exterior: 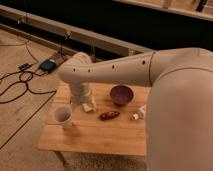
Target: Place the ceramic cup in the ceramic bowl
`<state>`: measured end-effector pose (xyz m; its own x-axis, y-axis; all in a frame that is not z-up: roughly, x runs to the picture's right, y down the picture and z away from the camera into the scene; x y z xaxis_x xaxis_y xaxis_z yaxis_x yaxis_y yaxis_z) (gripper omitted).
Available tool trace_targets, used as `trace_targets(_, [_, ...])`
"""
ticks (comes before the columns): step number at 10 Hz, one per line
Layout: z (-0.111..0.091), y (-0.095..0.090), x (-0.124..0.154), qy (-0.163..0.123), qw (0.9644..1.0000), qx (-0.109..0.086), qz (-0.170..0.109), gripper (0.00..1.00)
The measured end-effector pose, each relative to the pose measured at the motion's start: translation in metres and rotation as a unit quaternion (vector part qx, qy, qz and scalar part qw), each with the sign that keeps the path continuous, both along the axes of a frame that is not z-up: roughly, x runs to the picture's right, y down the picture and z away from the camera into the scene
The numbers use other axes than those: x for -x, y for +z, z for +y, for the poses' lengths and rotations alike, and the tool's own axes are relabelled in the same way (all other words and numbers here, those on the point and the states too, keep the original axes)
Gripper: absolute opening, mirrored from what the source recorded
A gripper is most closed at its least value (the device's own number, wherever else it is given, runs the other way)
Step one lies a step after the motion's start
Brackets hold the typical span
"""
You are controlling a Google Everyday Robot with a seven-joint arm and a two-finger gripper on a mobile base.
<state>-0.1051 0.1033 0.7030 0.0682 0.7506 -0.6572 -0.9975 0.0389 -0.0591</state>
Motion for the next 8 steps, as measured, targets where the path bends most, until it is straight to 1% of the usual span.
trace_targets(7, [-0.0002,0.0000,0.0003,-0.001,1.0000,0.000,-0.001,0.65])
trace_targets(8, [-0.0004,-0.0006,0.0021,-0.006,1.0000,0.000,-0.008,0.65])
